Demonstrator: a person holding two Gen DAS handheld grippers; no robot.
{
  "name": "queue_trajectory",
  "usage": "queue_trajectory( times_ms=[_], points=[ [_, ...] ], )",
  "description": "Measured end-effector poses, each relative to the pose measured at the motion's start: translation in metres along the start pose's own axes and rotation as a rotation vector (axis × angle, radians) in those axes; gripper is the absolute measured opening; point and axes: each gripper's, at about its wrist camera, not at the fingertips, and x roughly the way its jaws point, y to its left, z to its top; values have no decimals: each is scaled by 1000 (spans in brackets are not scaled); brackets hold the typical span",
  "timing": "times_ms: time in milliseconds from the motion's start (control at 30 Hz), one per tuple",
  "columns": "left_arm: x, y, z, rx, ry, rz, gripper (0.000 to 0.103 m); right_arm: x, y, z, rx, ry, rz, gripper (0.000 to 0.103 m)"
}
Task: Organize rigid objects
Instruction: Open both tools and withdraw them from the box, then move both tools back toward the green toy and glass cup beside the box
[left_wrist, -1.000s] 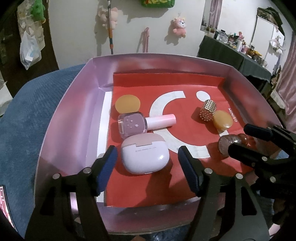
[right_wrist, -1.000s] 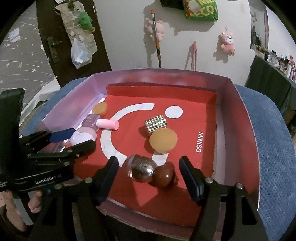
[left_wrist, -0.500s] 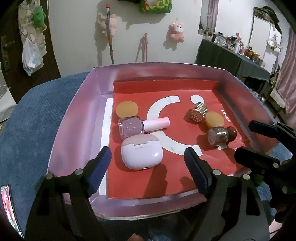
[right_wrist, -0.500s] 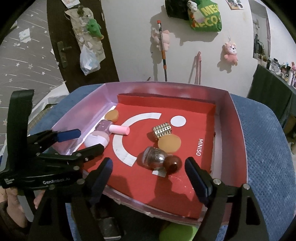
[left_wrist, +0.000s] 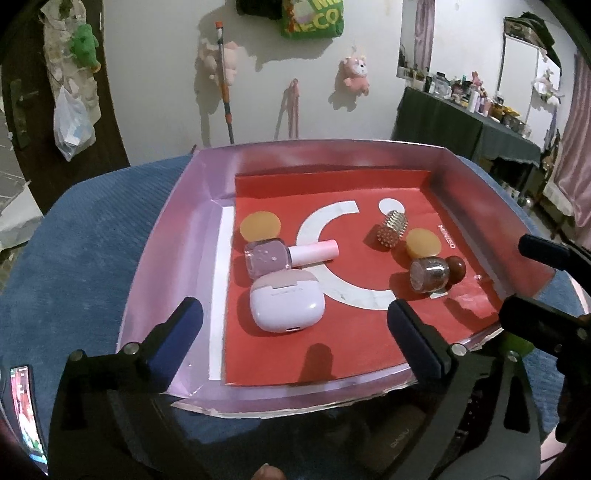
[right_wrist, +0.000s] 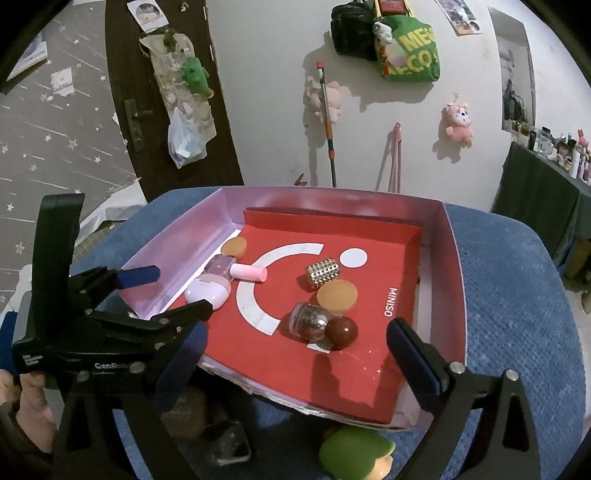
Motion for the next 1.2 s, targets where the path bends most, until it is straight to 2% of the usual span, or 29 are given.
queue_trajectory(
  times_ms=[533, 1200],
  points=[
    [-23, 6, -7, -12, -50, 28, 103, -18, 4, -8, 29, -27, 41, 103],
    [-46, 0, -25, -18, -58, 12, 103, -43, 11, -20, 62, -49, 60, 103]
  ],
)
